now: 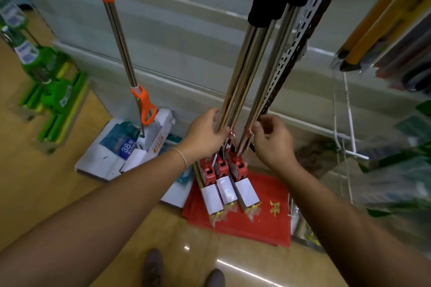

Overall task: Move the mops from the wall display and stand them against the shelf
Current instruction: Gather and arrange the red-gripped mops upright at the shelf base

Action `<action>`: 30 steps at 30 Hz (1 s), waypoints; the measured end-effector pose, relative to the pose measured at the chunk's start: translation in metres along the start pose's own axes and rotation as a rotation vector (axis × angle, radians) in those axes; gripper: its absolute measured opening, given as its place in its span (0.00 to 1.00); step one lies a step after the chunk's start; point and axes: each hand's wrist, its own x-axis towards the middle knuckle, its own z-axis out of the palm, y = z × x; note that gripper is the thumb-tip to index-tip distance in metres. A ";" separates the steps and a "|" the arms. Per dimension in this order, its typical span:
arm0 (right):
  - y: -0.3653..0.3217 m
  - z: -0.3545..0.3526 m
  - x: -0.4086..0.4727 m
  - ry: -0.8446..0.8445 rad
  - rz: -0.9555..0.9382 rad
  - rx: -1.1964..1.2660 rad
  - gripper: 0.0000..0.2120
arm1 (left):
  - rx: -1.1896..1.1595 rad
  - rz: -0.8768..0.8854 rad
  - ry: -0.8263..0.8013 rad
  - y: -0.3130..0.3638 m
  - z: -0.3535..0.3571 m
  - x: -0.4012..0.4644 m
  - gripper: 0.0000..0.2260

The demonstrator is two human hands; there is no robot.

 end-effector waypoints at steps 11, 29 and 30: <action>0.056 0.059 0.039 -0.021 0.109 -0.027 0.05 | -0.178 -0.143 0.007 -0.036 0.036 0.059 0.31; 0.131 0.094 0.091 -0.191 0.179 0.091 0.15 | -0.463 0.014 -0.391 -0.088 0.066 0.120 0.16; 0.133 0.094 0.091 -0.185 0.178 0.090 0.15 | -0.465 0.026 -0.398 -0.090 0.068 0.120 0.14</action>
